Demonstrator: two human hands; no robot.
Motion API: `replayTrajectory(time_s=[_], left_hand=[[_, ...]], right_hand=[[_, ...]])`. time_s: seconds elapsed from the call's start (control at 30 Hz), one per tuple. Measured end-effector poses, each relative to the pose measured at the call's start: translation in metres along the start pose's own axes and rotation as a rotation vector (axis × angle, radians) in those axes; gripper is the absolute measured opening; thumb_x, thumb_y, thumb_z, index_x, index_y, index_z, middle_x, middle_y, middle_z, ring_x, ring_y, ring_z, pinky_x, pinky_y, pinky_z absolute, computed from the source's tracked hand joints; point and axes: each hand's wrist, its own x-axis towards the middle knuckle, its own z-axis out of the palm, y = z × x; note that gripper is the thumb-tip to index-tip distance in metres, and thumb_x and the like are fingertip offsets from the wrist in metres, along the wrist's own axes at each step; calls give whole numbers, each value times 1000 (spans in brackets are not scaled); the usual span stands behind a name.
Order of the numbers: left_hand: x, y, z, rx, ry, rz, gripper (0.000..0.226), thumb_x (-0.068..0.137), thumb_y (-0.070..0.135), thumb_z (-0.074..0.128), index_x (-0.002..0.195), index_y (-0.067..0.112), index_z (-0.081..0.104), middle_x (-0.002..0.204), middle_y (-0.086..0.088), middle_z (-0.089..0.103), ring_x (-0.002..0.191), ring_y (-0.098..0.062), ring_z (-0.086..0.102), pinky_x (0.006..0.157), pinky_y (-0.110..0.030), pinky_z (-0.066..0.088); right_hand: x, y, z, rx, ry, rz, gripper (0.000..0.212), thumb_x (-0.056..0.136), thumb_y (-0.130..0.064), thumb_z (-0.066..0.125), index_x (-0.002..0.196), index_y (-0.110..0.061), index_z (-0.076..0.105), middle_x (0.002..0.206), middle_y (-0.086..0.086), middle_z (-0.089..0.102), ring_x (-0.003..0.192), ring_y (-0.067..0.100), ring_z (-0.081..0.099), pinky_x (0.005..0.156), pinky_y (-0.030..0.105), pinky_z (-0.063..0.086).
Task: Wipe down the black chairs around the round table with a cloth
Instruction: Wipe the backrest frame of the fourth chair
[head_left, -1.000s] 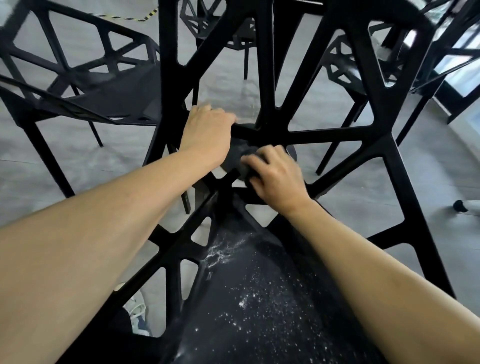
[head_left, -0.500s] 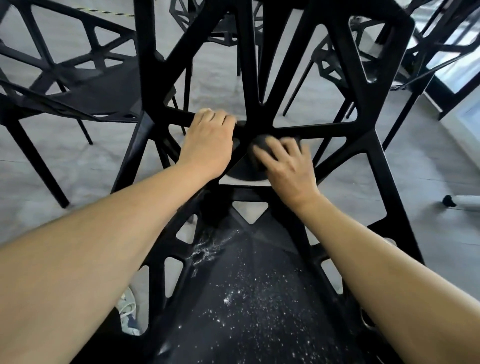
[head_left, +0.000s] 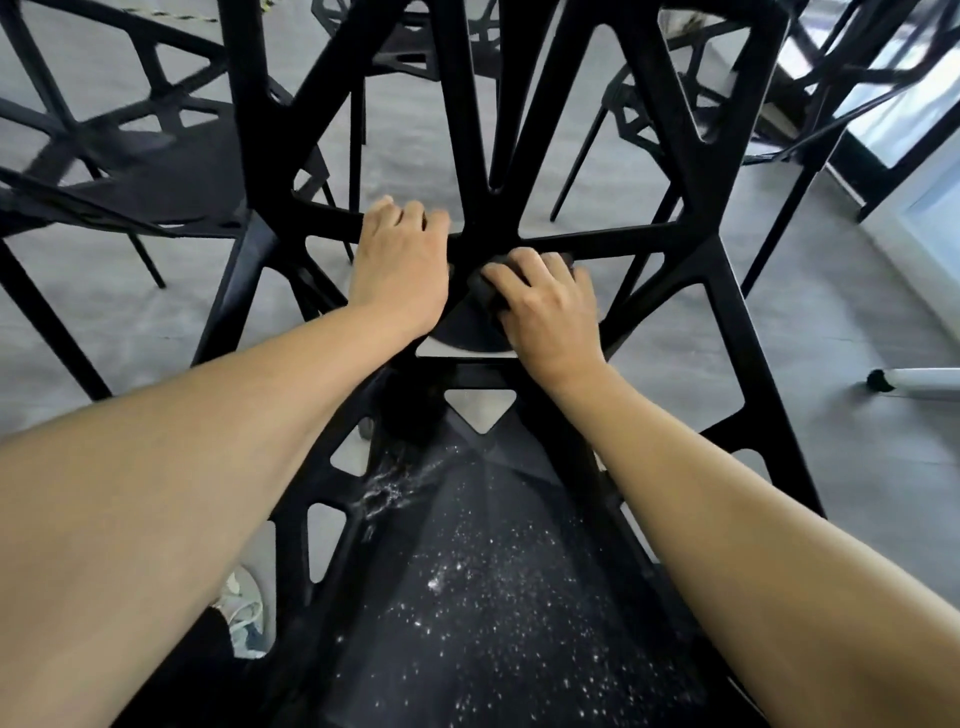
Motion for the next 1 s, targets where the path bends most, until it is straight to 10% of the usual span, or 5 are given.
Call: replayTrajectory(time_s=[0.33, 0.57, 0.87, 1.0], left_hand=[[1, -14, 13, -26, 86, 38, 29, 89, -5, 52, 114, 10, 55, 100, -11, 58, 111, -39, 47, 104, -41, 28], [5, -11, 13, -44, 81, 50, 44, 88, -7, 43, 126, 11, 58, 108, -13, 61, 116, -43, 44, 110, -41, 22], [11, -12, 21, -81, 120, 32, 28, 96, 3, 46, 118, 14, 61, 100, -12, 61, 110, -42, 48, 112, -42, 21], [12, -21, 23, -22, 124, 41, 27, 96, 6, 51, 119, 16, 61, 96, -12, 58, 105, -41, 48, 105, -44, 28]], right_hand=[[-83, 20, -13, -46, -342, 177, 22, 82, -20, 68, 104, -23, 72, 103, 0, 63, 94, 29, 54, 69, 40, 45], [17, 44, -65, 101, 183, 320, 35, 88, -28, 57, 121, -19, 65, 112, 10, 60, 98, 30, 52, 82, 42, 41], [58, 12, -10, -121, -151, 295, 37, 96, -32, 41, 110, -7, 63, 104, 16, 63, 96, 37, 58, 87, 53, 42], [51, 59, -19, -239, -99, 1, 32, 98, -36, 47, 104, -9, 63, 97, 13, 65, 90, 34, 60, 82, 47, 45]])
